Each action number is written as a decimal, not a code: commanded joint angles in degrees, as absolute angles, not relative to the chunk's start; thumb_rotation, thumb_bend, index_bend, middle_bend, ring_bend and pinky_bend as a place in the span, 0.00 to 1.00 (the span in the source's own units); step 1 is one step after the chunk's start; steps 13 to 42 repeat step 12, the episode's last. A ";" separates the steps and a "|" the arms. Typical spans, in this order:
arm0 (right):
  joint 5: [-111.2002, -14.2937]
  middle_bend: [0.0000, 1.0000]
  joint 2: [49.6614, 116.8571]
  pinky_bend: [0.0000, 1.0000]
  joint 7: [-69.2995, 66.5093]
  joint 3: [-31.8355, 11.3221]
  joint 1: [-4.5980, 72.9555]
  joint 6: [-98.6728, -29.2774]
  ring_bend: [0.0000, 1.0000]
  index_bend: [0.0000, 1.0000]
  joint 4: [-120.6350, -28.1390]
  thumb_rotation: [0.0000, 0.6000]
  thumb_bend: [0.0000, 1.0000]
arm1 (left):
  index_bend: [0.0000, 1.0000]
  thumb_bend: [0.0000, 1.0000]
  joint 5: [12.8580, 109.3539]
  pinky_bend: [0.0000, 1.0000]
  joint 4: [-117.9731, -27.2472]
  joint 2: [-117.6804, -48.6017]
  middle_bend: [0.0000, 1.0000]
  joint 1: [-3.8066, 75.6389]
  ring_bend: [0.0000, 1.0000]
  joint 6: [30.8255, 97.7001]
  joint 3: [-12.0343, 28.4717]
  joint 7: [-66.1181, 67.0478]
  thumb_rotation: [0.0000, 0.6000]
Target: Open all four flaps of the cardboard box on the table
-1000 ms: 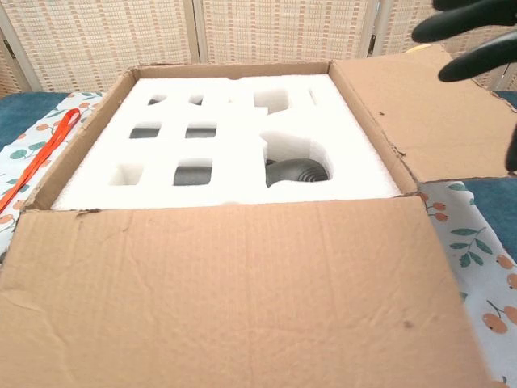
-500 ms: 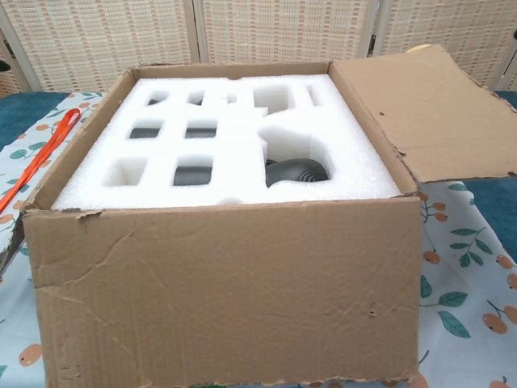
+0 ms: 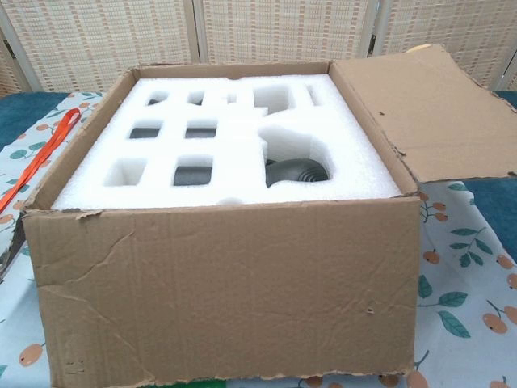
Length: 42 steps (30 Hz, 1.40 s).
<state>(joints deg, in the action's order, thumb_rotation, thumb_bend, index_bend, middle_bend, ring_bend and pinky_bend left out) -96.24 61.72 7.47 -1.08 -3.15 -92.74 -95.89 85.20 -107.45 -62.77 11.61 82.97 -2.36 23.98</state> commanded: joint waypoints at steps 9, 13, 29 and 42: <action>-95.53 0.00 63.64 0.00 4.54 -1.08 -4.74 -94.71 0.00 0.00 -92.32 1.00 0.46 | 0.00 0.38 89.12 0.00 -95.98 -66.12 0.00 6.03 0.00 88.62 -4.03 14.30 1.00; -95.00 0.00 62.88 0.00 3.00 -0.94 -3.88 -92.95 0.00 0.00 -92.75 1.00 0.46 | 0.00 0.38 89.93 0.00 -95.59 -66.07 0.00 5.85 0.00 88.95 -3.83 14.30 1.00; -95.00 0.00 62.88 0.00 3.00 -0.94 -3.88 -92.95 0.00 0.00 -92.75 1.00 0.46 | 0.00 0.38 89.93 0.00 -95.59 -66.07 0.00 5.85 0.00 88.95 -3.83 14.30 1.00; -95.00 0.00 62.88 0.00 3.00 -0.94 -3.88 -92.95 0.00 0.00 -92.75 1.00 0.46 | 0.00 0.38 89.93 0.00 -95.59 -66.07 0.00 5.85 0.00 88.95 -3.83 14.30 1.00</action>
